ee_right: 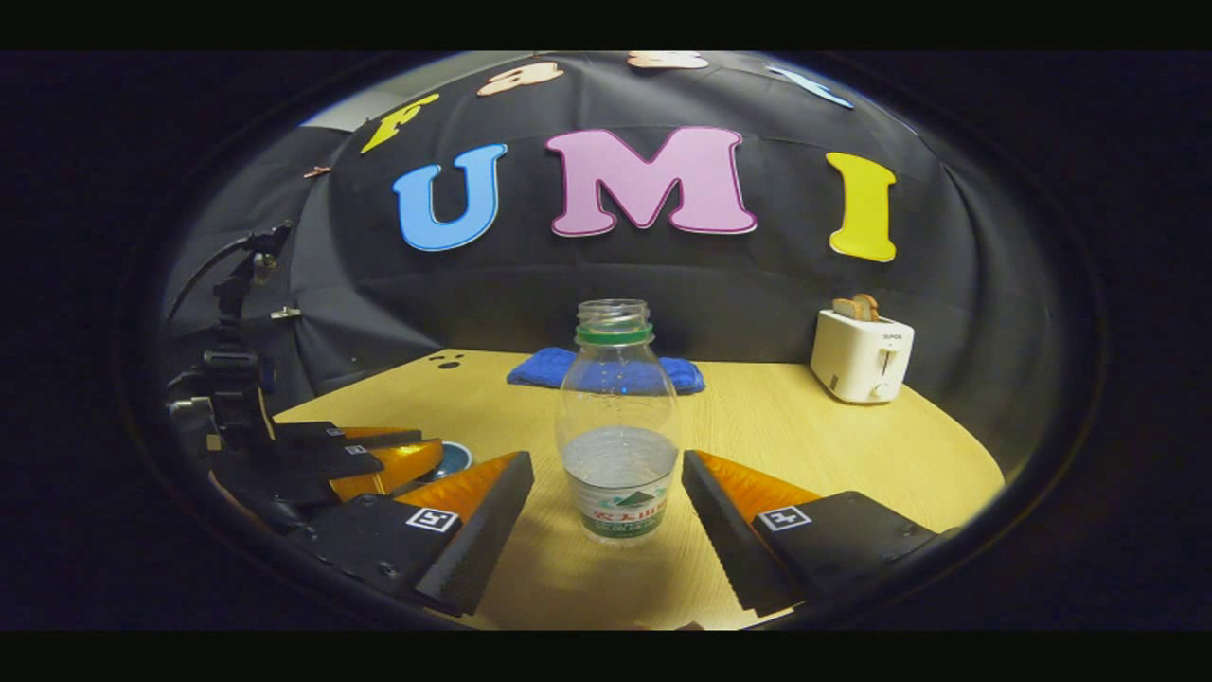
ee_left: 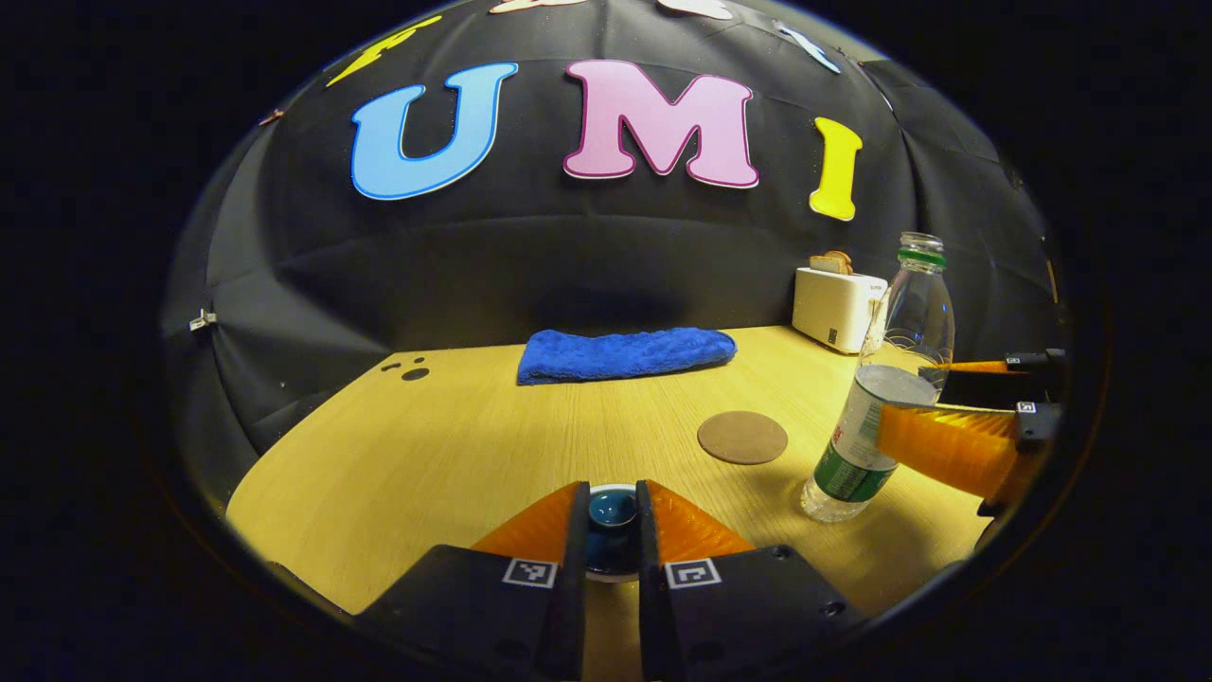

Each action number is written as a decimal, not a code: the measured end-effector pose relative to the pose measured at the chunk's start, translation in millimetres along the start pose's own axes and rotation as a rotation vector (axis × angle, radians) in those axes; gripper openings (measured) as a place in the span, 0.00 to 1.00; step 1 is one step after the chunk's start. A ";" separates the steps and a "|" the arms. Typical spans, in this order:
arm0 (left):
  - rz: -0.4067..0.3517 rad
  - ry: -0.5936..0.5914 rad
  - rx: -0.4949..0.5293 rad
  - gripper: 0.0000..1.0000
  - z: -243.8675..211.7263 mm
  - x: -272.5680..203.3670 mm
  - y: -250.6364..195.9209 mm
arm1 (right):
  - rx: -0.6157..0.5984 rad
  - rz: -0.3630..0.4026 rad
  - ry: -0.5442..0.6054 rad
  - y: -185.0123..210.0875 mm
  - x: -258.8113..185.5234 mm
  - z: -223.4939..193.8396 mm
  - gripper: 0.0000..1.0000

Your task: Open the teacup lid with one hand, grasp the water bottle and pour water into the teacup with the other hand; after pouring, place the water bottle on the coaster and then close the teacup lid.

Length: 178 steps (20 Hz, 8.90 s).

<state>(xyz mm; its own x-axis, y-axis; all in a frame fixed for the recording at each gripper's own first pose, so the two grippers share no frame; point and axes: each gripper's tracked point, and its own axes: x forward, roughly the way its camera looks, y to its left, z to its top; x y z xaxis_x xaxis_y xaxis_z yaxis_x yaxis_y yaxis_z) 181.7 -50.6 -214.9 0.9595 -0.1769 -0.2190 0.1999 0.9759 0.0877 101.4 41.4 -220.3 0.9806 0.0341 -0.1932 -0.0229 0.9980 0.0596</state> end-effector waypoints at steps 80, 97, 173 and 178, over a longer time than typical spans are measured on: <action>0.309 -0.032 -0.275 0.27 -59.6 -111.6 176.4 | -1.627 0.249 -0.013 64.1 112.4 -35.2 0.72; 0.308 -0.028 -0.282 0.24 -63.7 -113.8 184.8 | -1.827 0.299 -0.047 68.0 114.4 -23.0 0.72; 0.316 -0.059 -0.354 0.27 -48.9 -140.7 170.2 | -2.217 0.287 -0.209 93.8 123.1 52.0 0.71; 0.336 -0.072 -0.425 0.27 -40.6 -141.8 165.0 | -2.193 0.309 -0.186 87.8 123.8 35.5 0.71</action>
<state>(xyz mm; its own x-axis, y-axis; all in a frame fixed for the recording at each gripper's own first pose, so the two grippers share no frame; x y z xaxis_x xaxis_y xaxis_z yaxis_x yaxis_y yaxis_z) 70.5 140.6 -208.9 0.9709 0.1600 -0.1781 -0.2036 0.9432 -0.2626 227.7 131.3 -204.2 0.9035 0.2840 -0.3209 -0.1209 -0.5494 -0.8268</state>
